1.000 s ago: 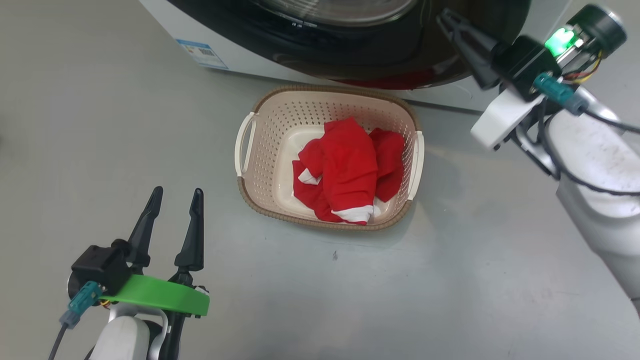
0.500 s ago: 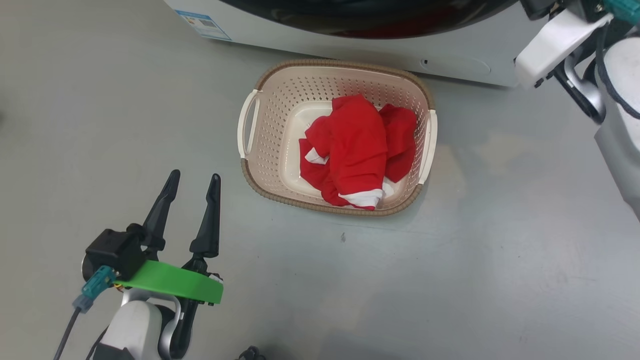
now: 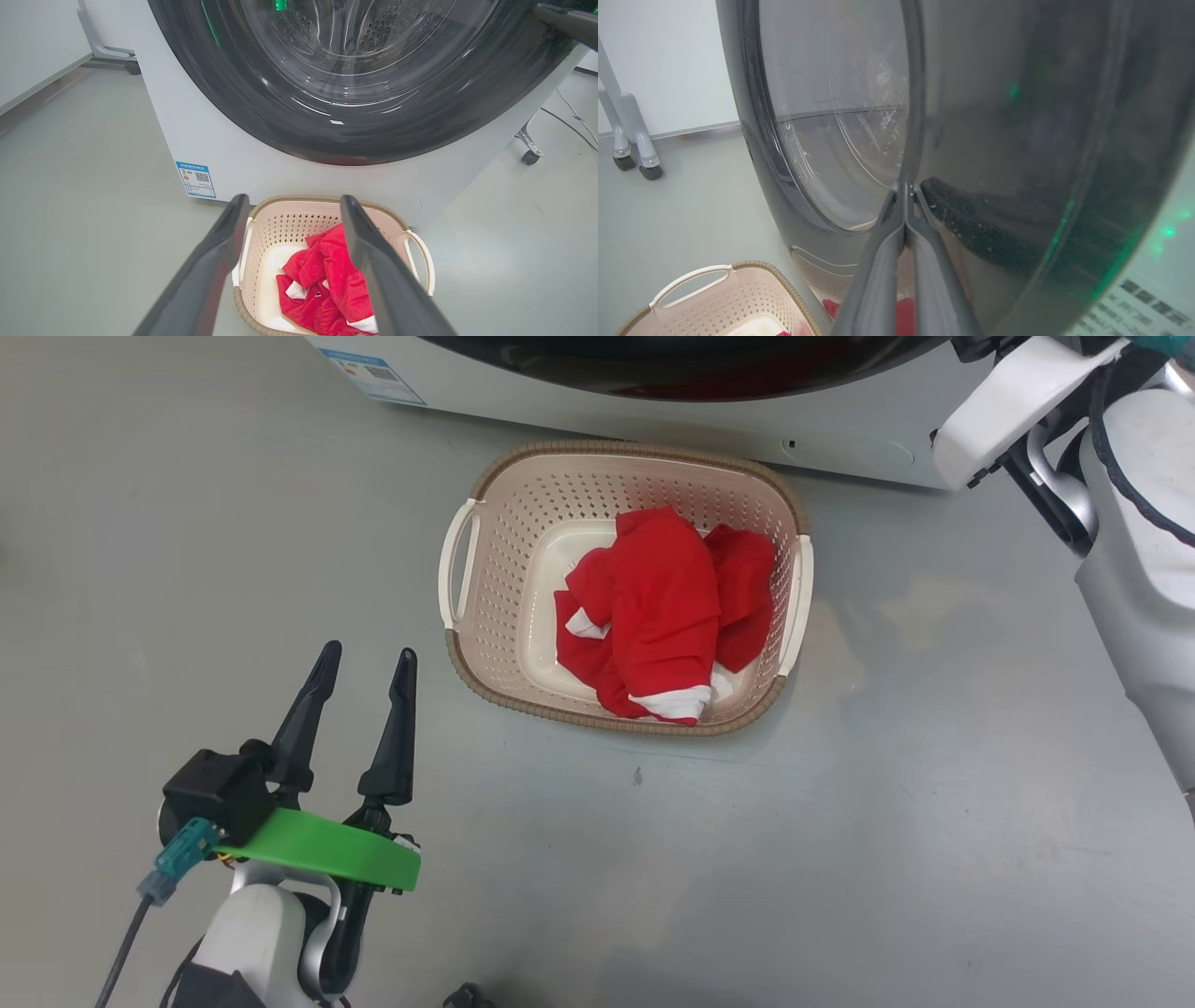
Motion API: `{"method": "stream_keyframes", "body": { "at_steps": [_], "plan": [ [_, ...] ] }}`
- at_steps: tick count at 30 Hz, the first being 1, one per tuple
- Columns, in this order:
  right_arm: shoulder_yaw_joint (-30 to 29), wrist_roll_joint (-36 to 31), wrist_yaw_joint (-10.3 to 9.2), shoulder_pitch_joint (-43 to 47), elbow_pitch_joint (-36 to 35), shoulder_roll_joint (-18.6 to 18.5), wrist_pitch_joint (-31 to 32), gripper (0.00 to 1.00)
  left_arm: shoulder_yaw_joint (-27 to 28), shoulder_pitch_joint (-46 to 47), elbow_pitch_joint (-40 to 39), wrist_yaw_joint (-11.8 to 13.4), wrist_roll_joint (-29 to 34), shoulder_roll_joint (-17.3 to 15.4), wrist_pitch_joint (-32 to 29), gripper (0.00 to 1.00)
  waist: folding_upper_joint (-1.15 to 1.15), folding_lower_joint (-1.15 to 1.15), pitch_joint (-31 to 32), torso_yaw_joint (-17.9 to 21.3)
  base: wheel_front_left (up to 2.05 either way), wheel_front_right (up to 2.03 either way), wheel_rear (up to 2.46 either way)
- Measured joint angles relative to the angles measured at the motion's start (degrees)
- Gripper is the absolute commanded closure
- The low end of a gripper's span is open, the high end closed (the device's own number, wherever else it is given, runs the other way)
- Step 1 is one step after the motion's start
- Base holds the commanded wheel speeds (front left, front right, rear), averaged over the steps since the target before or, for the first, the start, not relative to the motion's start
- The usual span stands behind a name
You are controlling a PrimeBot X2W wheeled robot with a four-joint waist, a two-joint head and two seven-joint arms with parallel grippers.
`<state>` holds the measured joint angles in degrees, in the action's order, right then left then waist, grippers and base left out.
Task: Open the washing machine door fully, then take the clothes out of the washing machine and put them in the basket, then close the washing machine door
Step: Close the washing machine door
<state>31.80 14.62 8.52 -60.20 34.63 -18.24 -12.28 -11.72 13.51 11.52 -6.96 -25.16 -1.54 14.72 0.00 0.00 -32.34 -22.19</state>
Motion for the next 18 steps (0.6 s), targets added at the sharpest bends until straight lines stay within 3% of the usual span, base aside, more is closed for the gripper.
{"method": "stream_keyframes", "body": {
  "at_steps": [8, 18],
  "plan": [
    [-0.4, 4.0, -1.05, 4.8, 2.7, 1.5, -1.5, 1.0, 1.2, 0.0, 0.9, 0.0, 0.8, 0.0, 0.0, 0.0, 0.0, 0.0, 2.9, 1.0, 0.0, 0.0, 0.0],
    [-1.7, 9.1, -1.07, 14.0, 3.3, 6.3, -2.2, 1.0, 4.6, -0.2, 1.3, 0.0, 4.5, 0.0, 0.0, 0.0, 0.0, 0.0, 7.6, 3.9, 0.0, 0.0, 0.0]
  ]
}}
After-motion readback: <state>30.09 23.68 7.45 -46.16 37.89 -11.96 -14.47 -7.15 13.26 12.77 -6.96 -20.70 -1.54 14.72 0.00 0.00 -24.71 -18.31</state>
